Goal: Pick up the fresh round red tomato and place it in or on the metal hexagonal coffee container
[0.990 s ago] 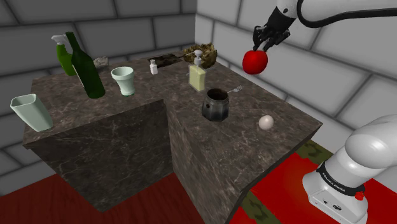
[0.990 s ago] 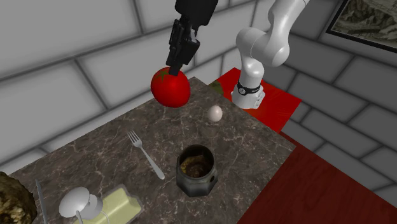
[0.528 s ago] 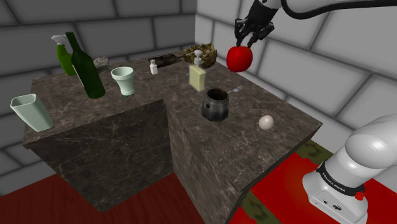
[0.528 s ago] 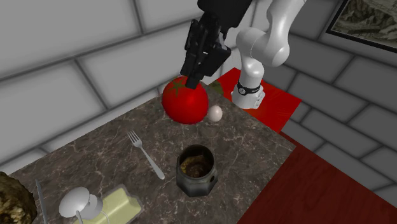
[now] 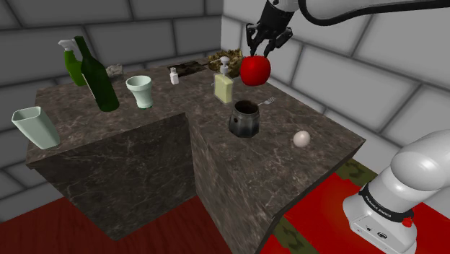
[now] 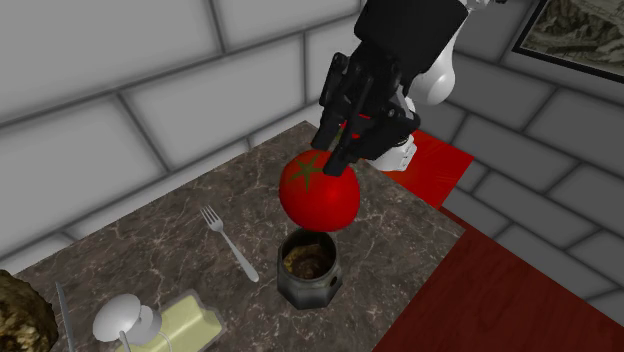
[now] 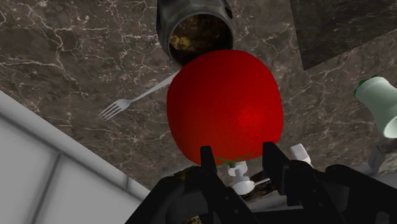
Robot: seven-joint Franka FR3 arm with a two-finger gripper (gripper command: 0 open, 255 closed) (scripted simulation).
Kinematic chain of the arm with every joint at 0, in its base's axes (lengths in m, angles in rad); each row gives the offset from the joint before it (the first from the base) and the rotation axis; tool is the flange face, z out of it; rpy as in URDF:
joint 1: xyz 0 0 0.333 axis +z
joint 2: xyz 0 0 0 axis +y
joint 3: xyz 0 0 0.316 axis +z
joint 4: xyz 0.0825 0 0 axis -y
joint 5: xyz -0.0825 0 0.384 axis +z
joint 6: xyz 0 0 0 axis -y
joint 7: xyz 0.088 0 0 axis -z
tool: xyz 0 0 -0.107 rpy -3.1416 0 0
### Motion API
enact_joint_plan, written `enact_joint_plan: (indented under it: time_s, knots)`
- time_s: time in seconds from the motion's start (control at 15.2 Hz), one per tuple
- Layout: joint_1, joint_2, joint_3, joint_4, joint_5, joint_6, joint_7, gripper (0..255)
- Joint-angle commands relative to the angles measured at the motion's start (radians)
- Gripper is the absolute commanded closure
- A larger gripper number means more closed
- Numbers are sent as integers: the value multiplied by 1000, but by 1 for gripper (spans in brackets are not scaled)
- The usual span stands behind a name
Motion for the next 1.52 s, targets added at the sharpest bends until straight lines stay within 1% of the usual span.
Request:
enact_joint_plan:
  time_s: [0.0, 0.73, 1.32, 1.45]
  knots:
    - [0, 0, 4, -24, -2, 24, 8, 255]
    - [-2, 8, 28, -161, -17, 166, 51, 255]
    - [-17, 37, 59, -257, -47, 285, 100, 255]
    - [-17, 37, 59, -257, -47, 285, 100, 255]
